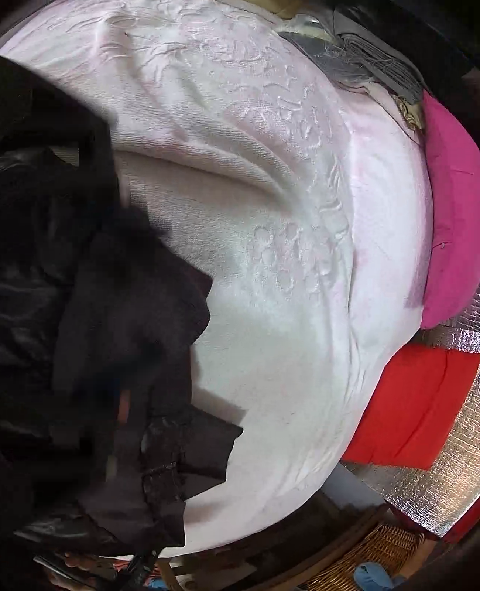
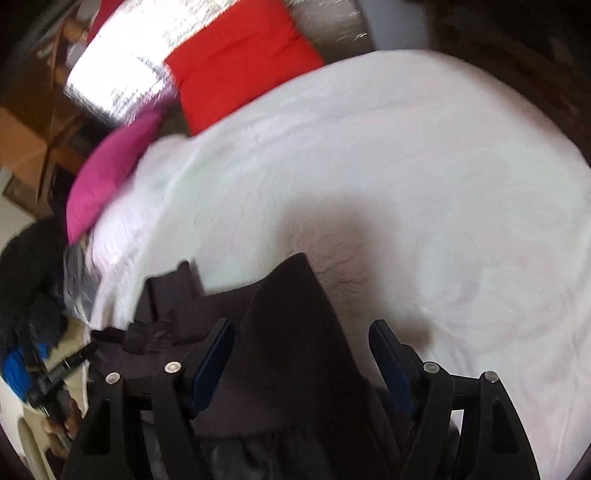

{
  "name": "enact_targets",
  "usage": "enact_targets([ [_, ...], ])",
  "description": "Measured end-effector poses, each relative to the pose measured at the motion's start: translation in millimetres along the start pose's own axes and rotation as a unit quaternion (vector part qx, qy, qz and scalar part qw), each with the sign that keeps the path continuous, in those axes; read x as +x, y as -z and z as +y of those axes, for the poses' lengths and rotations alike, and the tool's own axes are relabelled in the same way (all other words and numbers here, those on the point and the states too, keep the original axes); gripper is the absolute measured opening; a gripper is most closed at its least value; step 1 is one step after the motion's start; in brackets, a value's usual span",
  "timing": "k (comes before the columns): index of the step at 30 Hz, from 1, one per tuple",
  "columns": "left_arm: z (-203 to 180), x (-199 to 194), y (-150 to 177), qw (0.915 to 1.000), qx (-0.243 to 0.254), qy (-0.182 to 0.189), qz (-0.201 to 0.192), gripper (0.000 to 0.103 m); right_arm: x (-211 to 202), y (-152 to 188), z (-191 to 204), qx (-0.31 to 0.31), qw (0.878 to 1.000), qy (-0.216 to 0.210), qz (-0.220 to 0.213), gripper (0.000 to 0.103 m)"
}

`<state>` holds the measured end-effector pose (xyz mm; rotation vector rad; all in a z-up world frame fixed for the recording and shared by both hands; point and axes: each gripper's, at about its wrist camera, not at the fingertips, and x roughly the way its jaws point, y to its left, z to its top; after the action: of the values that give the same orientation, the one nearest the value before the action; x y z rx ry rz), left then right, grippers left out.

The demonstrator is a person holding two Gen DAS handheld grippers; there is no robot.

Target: Fold large clothes

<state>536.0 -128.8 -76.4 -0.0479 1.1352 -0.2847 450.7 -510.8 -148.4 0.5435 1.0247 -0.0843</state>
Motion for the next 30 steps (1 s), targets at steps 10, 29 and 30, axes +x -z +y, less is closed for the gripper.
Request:
enact_targets([
  [10,25.3,21.1,-1.7,0.9989,-0.039,0.002,-0.027,0.016,-21.9,-3.7,2.4,-0.013,0.994,0.048,-0.096,0.01],
  [29,33.9,-117.1,138.0,0.99,-0.044,0.02,-0.133,0.072,-176.8,118.8,-60.0,0.091,0.977,-0.073,-0.178,0.09],
  [30,34.0,-118.6,146.9,0.9898,-0.048,0.017,-0.133,0.072,-180.6,127.4,-59.4,0.088,0.978,-0.072,-0.178,0.089],
])
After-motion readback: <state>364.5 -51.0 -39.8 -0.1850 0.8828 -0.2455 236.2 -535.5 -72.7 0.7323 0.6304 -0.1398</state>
